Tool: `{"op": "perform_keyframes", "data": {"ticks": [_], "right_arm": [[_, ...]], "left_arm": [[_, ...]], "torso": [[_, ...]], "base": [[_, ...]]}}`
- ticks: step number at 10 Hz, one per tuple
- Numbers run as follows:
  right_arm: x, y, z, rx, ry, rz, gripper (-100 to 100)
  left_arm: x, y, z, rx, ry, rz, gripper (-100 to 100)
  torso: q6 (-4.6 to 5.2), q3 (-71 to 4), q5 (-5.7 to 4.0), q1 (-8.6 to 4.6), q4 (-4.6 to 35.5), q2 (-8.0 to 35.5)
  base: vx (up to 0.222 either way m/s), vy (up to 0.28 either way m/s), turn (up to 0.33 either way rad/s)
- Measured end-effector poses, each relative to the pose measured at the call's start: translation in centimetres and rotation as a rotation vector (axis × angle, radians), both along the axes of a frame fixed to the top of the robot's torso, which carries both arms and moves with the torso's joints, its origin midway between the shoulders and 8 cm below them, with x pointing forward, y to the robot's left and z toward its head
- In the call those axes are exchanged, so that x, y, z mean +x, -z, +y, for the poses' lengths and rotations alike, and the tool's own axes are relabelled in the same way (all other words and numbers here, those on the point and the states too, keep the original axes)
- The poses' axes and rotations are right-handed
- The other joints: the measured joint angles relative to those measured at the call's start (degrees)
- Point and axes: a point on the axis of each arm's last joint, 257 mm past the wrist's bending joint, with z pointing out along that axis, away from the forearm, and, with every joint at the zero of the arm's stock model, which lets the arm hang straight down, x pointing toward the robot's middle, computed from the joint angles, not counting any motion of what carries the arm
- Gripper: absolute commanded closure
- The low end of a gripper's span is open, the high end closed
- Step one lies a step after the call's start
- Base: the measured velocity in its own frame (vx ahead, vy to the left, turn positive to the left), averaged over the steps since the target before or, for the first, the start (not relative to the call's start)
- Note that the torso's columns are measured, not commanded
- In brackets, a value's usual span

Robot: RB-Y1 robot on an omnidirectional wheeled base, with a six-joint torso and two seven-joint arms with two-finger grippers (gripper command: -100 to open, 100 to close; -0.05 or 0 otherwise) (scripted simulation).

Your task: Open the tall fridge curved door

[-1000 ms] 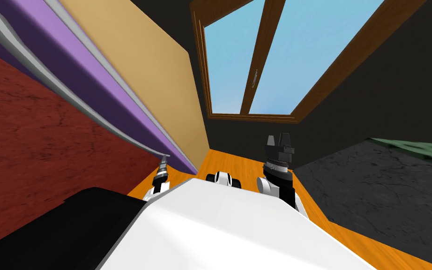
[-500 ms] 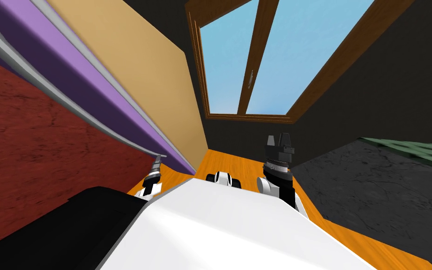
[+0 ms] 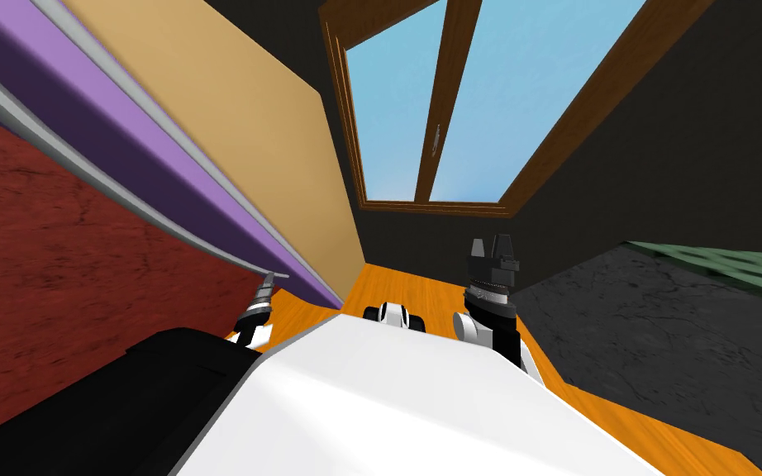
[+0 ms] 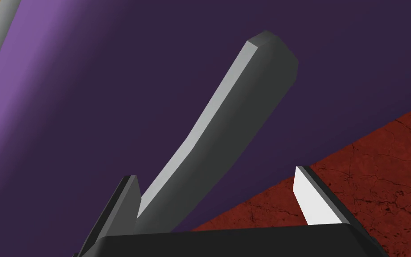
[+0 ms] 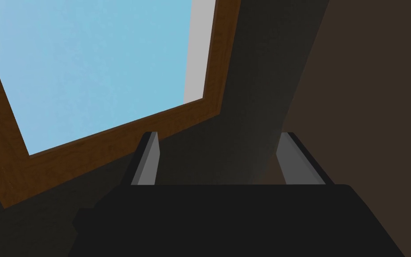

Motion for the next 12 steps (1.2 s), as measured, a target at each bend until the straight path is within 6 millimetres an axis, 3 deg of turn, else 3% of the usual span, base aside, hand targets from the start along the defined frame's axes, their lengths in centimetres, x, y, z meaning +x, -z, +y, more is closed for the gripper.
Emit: {"op": "perform_keyframes", "data": {"ticks": [12], "right_arm": [[0.0,0.0,0.0,0.0,0.0,0.0,0]], "left_arm": [[-2.8,-6.8,7.7,0.099,-0.084,0.174,-100]], "torso": [[0.0,0.01,0.0,-0.01,0.0,0.01]], "base": [[0.013,-0.063,-0.018]]}}
